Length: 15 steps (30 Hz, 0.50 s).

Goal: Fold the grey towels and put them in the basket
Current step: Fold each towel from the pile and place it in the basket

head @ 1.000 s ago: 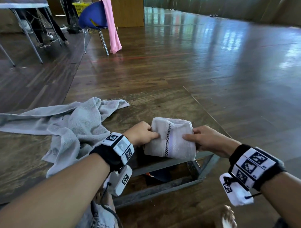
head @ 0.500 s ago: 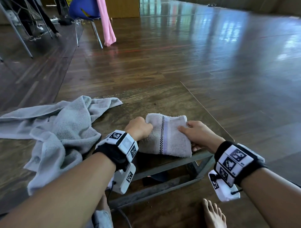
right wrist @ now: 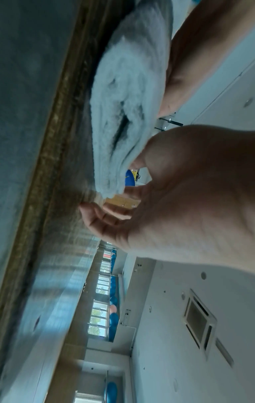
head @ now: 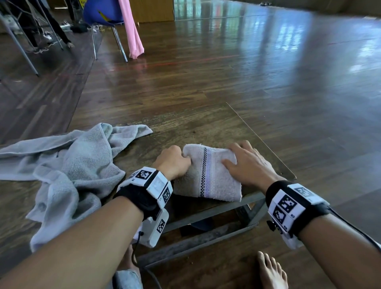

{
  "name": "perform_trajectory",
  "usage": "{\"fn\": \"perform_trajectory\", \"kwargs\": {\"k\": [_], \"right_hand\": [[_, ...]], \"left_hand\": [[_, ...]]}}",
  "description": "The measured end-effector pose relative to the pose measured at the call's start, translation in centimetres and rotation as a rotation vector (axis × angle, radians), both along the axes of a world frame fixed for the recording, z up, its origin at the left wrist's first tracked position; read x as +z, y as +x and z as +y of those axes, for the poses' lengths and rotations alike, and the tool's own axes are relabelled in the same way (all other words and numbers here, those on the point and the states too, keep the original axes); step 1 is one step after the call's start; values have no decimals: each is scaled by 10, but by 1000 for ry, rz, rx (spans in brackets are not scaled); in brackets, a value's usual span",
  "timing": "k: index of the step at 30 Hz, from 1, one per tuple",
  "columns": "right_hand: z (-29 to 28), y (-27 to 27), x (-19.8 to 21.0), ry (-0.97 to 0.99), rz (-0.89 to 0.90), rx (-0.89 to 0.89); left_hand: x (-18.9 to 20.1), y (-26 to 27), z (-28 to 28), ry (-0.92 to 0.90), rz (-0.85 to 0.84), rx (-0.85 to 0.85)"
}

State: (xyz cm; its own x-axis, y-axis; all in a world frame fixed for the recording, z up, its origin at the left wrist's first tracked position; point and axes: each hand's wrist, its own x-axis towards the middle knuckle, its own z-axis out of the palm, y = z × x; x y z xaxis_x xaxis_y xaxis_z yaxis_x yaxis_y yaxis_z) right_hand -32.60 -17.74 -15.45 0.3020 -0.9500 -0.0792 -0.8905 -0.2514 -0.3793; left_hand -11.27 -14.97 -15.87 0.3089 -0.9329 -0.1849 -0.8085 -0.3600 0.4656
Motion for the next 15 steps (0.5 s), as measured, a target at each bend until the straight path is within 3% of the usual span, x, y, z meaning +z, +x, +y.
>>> {"fn": "perform_trajectory", "kwargs": {"k": [3, 6, 8, 11, 15], "right_hand": [[-4, 0, 0, 17, 6, 1], [-5, -1, -2, 35, -74, 4], [-5, -2, -3, 57, -138, 31], [-3, -4, -4, 137, -219, 151], [2, -7, -2, 252, -251, 242]], "left_hand": [[5, -3, 7, -195, -182, -17], [13, -5, 10, -420, -203, -1], [18, -5, 9, -364, -156, -30], [20, -9, 9, -98, -77, -197], [20, -14, 14, -88, -55, -368]]}}
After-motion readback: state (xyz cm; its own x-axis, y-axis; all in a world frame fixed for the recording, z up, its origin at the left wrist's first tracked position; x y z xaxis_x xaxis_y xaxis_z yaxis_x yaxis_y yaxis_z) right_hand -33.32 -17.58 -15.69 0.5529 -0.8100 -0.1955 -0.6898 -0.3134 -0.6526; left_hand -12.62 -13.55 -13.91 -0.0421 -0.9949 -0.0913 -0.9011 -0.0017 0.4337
